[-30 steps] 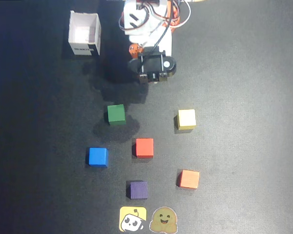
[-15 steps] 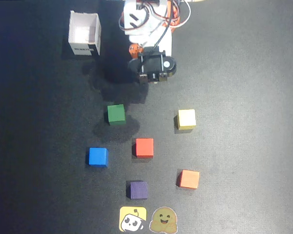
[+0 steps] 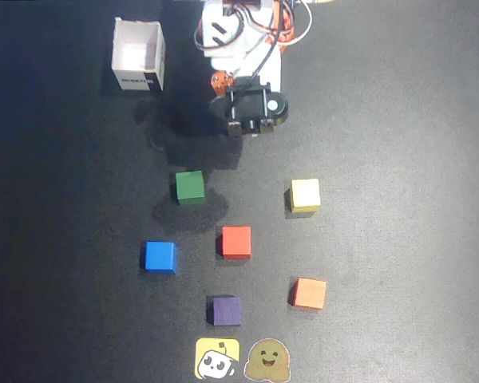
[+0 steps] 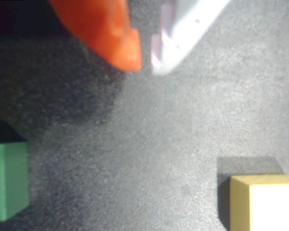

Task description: Put the purple cube on top of the green cube.

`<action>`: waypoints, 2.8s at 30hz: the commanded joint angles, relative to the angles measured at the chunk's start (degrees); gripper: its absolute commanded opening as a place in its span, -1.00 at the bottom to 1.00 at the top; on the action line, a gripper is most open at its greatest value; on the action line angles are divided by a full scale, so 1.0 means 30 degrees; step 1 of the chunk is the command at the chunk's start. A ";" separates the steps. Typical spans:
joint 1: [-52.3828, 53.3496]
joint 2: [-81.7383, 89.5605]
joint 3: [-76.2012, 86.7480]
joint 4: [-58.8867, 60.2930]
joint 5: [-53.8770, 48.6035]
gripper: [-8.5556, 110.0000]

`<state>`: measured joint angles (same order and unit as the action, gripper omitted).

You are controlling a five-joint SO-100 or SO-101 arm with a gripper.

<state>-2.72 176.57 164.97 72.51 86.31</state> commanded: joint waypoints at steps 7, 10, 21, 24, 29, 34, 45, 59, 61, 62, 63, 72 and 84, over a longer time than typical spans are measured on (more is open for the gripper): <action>-0.0117 0.0205 -0.0117 0.0029 -0.0059 -0.85; -0.0117 0.0205 -0.0117 0.0029 -0.0059 -0.85; -0.0117 0.0205 -0.0117 0.0029 -0.0059 -0.85; -0.0117 0.0205 -0.0117 0.0029 -0.0059 -0.85; -0.0117 0.0205 -0.0117 0.0029 -0.0088 -0.85; -0.0176 0.0205 -0.0117 -0.0352 0.0352 -0.84; -0.0176 -0.3135 -0.2637 -0.1348 0.0703 -0.80; 0.0029 -1.9160 -1.5234 -0.2432 0.2344 -0.74; 0.0088 -2.1240 -1.7314 -0.2402 0.2490 -0.74; 0.0117 -2.2266 -1.8340 -0.2314 0.2578 -0.74; 0.0205 -2.3203 -1.9277 -0.2314 0.2578 -0.74; 0.0439 -3.0615 -2.6777 -0.1934 0.2578 -0.65; 0.0352 -3.7559 -3.4482 -0.0674 0.2666 -0.45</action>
<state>-1.85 64.60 66.80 70.40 93.78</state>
